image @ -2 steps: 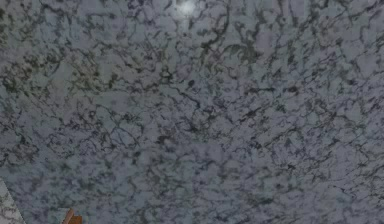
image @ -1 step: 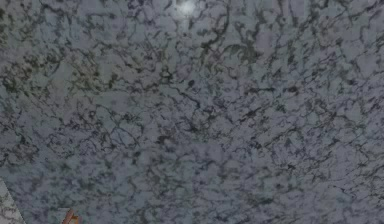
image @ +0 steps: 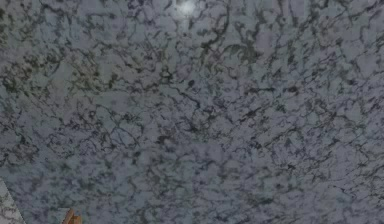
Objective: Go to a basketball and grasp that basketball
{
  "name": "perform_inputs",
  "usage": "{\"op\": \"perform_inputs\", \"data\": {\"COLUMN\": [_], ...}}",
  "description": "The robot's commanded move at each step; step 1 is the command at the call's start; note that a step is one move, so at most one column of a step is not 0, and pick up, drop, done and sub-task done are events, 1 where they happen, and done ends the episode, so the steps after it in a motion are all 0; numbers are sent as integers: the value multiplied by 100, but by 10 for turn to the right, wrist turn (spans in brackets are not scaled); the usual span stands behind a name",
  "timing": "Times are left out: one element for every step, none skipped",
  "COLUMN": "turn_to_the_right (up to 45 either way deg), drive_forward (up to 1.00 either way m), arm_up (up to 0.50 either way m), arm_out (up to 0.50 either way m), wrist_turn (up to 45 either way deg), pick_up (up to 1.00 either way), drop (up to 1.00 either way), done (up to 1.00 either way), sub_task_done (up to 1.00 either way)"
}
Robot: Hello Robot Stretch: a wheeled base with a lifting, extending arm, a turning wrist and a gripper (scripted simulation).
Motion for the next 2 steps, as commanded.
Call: {"op": "perform_inputs", "data": {"turn_to_the_right": [0,0], "drive_forward": [0,0], "arm_up": [10,0], "arm_out": [0,0], "wrist_turn": [0,0], "pick_up": [0,0], "drop": [0,0], "done": [0,100], "sub_task_done": [0,0]}}
